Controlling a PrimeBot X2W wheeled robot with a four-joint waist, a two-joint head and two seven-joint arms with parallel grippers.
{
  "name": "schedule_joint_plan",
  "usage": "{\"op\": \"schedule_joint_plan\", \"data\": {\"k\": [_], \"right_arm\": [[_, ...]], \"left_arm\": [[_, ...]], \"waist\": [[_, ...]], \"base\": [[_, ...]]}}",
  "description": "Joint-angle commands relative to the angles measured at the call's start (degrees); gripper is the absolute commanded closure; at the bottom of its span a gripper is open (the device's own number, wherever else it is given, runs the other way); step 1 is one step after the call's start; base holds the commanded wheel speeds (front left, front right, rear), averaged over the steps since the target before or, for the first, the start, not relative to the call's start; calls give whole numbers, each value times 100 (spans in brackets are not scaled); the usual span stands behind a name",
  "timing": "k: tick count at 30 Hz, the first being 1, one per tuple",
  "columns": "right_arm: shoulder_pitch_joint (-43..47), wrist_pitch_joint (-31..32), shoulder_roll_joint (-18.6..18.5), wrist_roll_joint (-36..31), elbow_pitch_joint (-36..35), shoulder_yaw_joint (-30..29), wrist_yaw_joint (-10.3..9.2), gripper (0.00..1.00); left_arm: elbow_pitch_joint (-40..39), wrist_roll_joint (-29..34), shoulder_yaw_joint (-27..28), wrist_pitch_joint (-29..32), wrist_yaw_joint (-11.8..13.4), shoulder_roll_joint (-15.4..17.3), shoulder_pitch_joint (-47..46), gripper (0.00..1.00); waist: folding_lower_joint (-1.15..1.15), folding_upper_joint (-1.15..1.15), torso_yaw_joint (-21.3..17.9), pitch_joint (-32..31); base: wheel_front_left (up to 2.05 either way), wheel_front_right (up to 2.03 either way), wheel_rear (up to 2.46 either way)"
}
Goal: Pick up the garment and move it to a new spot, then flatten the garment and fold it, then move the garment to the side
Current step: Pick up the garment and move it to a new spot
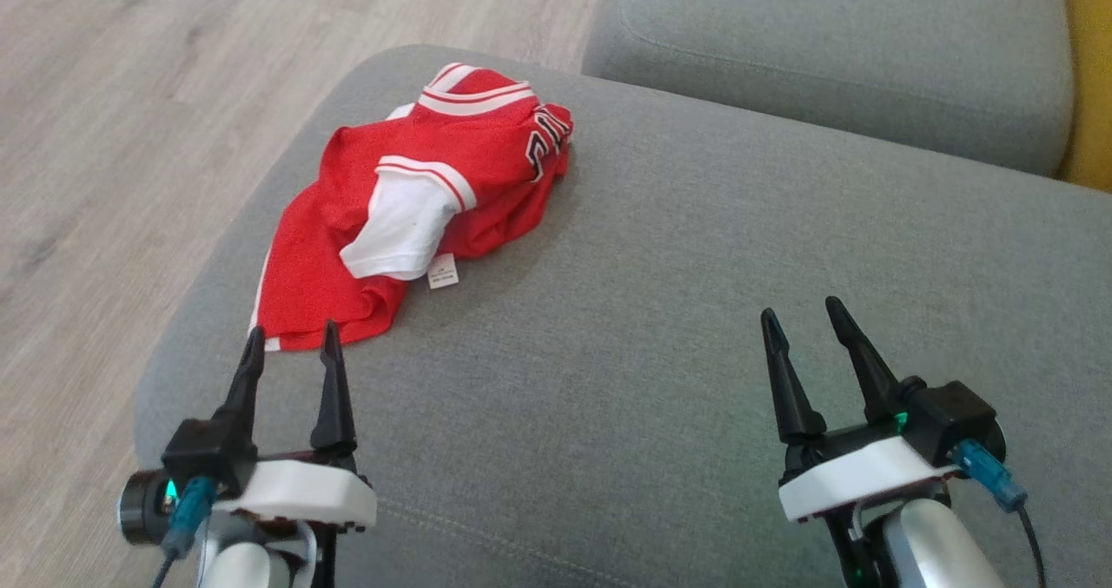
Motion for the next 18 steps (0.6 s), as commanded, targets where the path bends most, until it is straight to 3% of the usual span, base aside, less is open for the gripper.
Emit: {"op": "schedule_joint_plan", "data": {"k": [1,9,18], "right_arm": [[-211,-62,-25,14,-192,115,12,0],[-409,-43,-25,-191,-309,-77,12,0],[-694,18,-25,-432,-607,-346,12,0]], "left_arm": [[-217,11,256,-50,27,-11,-265,0],[-112,-75,680,-50,-289,64,-860,0],[781,-407,835,184,-957,636,-2283,0]], "waist": [[0,0,-73,65],[0,0,-493,607],[0,0,-1072,1338]], "base": [[0,0,0],[0,0,0],[0,0,0]]}}
